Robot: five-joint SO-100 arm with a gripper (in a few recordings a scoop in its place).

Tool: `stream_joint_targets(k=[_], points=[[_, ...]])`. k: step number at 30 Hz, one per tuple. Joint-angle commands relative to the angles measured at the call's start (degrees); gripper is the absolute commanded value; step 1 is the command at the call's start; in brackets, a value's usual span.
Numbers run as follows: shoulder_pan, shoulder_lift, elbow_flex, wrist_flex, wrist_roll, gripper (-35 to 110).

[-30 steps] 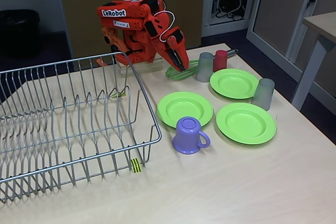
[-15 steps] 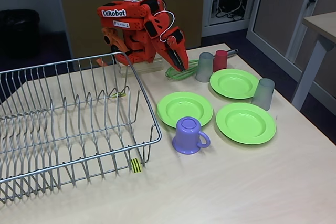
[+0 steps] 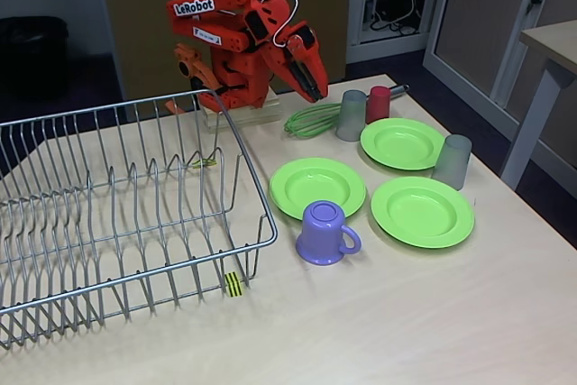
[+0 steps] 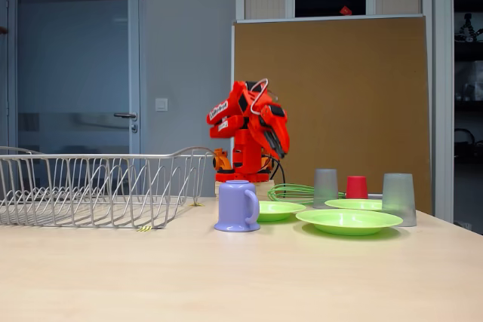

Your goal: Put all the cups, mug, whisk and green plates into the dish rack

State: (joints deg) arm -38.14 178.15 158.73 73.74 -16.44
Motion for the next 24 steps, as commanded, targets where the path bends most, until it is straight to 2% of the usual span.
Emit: stream_joint_targets(k=[1, 6, 10, 12, 14, 16, 21, 24], points=[[-0.88, -16.52, -13.71, 1.05, -5.19, 8], [0.26, -38.67, -29.36, -0.44, -7.21, 0], [4.04, -52.47, -41.57, -0.26, -6.33, 12], [6.50, -58.97, -47.64, -0.09, -1.23, 14], [9.14, -64.42, -52.21, -1.49, 2.46, 8], [11.87, -68.99, -55.28, -2.02, 10.81, 9], [17.31, -76.55, -56.16, -3.08, 29.88, 31], [18.37, -82.00, -57.48, -3.16, 36.91, 38]])
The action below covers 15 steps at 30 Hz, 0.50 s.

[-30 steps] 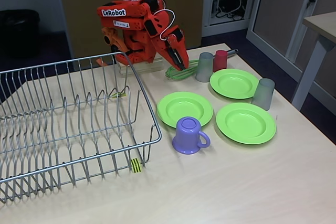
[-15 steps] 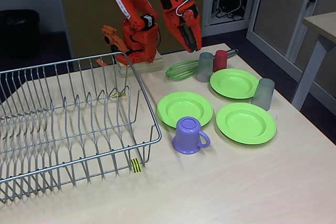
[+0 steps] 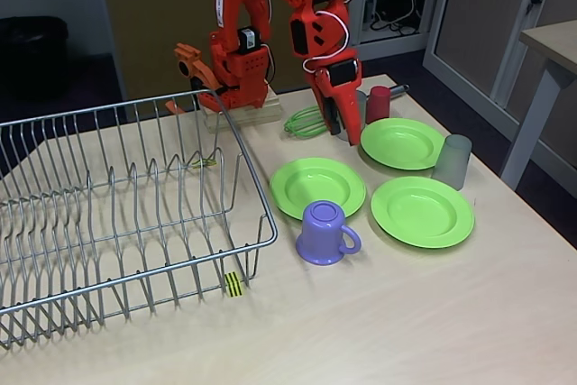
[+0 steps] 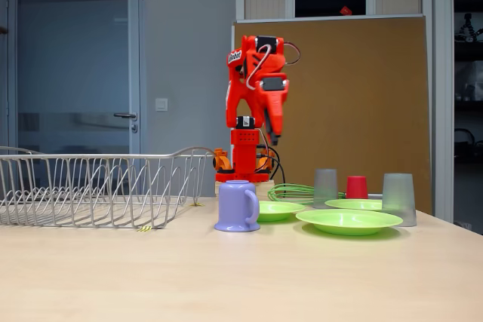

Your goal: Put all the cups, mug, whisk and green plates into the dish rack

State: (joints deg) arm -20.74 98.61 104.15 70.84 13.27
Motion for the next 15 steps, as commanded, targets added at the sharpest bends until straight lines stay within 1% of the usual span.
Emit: stream_joint_targets(k=[1, 4, 7, 15], points=[[1.32, -4.39, -3.87, -0.44, 7.91, 40], [2.20, -10.28, -8.35, 0.18, 7.91, 44], [3.34, -16.08, -14.85, 1.85, 5.71, 47], [6.86, -28.48, -28.30, 3.69, -0.26, 46]])
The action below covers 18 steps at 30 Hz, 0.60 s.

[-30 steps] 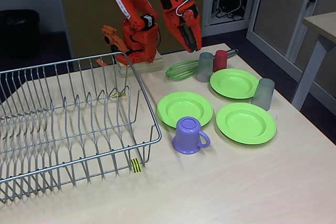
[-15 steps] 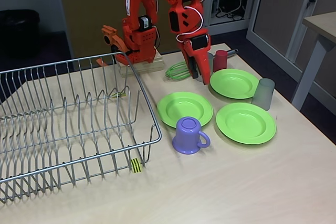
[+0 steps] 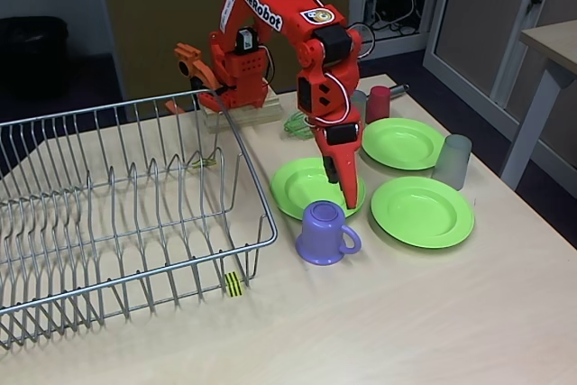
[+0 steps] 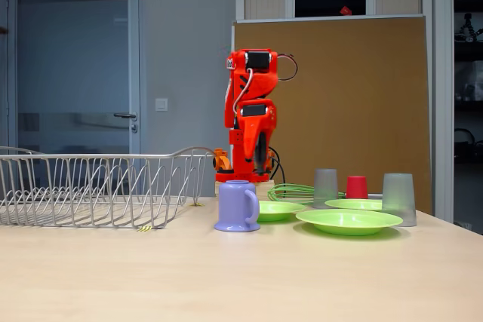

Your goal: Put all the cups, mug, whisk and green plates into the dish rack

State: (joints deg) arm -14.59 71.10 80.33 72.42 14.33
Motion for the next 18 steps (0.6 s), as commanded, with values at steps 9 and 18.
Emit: stream_joint_targets(k=[9, 18], points=[[2.99, -5.89, -6.50, 2.02, -2.90, 46], [5.01, -10.37, -7.91, 1.41, -2.90, 45]])
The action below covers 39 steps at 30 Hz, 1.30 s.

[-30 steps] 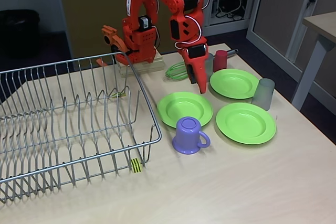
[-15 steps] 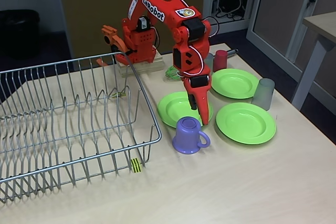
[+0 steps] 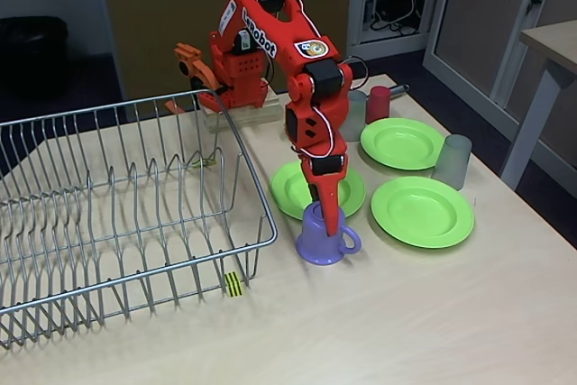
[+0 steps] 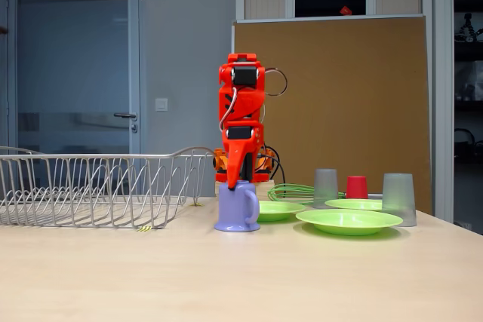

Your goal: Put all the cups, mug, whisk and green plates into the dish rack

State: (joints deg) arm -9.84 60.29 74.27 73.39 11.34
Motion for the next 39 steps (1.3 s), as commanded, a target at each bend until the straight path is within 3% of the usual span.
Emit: stream_joint_targets(k=[1, 4, 8, 12, 23, 32, 39], points=[[0.53, -0.18, -2.20, 0.35, 0.00, 45], [0.97, -2.37, -4.13, 0.26, -0.97, 40], [1.05, -5.19, -8.17, 1.32, -3.25, 19], [0.70, -7.29, -13.10, 3.25, -3.78, 11], [-1.41, -6.94, -28.12, 12.04, -7.91, 8], [-0.18, 5.01, -31.55, 14.77, -20.13, 8], [7.91, 19.60, -30.85, 18.28, -30.15, 7]])
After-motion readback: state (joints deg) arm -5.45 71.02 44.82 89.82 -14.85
